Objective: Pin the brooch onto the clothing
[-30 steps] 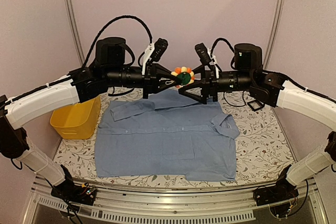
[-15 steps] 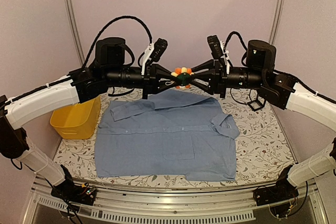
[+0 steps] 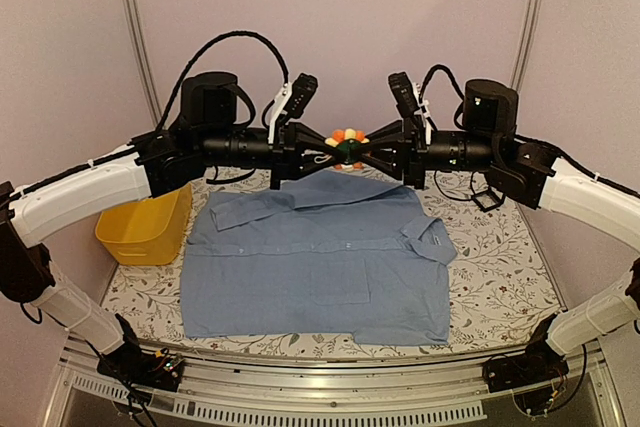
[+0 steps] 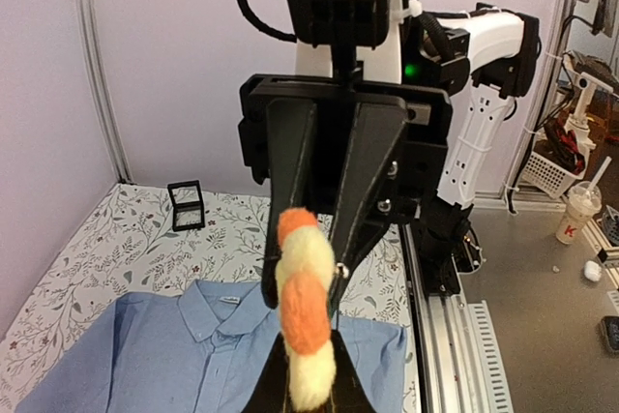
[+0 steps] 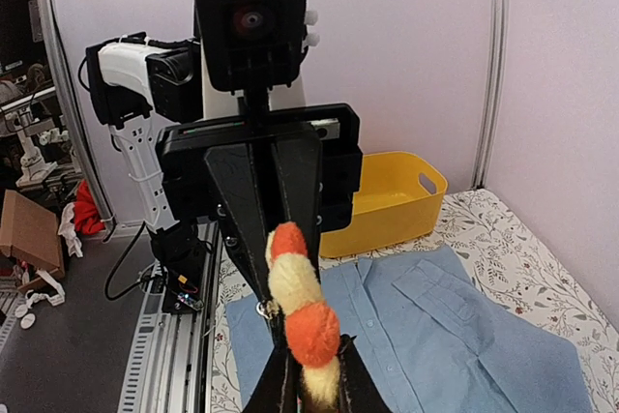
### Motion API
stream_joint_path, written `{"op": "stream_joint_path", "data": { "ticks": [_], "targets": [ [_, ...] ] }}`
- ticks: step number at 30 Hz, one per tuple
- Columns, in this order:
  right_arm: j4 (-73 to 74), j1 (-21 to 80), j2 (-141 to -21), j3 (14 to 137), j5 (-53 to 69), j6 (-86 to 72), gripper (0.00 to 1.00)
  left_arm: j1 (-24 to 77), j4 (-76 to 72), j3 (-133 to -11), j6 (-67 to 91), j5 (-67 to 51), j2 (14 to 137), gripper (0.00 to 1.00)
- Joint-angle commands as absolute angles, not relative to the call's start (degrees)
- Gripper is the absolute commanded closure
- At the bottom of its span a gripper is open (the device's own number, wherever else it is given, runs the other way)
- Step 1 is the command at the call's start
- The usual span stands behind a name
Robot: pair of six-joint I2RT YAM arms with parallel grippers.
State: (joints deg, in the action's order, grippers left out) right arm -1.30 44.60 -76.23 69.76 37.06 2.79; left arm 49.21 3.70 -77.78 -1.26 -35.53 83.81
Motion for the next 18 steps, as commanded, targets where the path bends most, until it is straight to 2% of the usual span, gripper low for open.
{"op": "stream_joint_path", "data": {
  "ticks": [1, 2, 8, 13, 18],
  "targets": [
    [-1.5, 44.4, -76.6, 69.9, 37.9, 2.6, 0.97, 48.9, 1.8, -76.9, -0.8, -36.3, 81.7, 1.00],
    [-1.5, 44.4, -76.6, 70.0, 38.2, 2.6, 1.00, 48.9, 1.8, -76.8, -0.8, -36.3, 81.7, 1.00],
    [-1.1, 44.1, -76.2, 70.0, 40.1, 2.9, 1.00, 48.3, 2.4, -77.2, -0.3, -37.8, 81.7, 1.00],
    [-0.1, 43.7, -76.1, 70.7, 41.3, 3.9, 1.00, 47.3, 4.3, -77.6, -0.2, -37.9, 81.7, 0.85],
    [2.1, 43.4, -76.3, 71.2, 41.6, 4.2, 1.00, 46.8, 5.7, -77.5, -0.6, -37.8, 80.9, 0.84]
  ]
}}
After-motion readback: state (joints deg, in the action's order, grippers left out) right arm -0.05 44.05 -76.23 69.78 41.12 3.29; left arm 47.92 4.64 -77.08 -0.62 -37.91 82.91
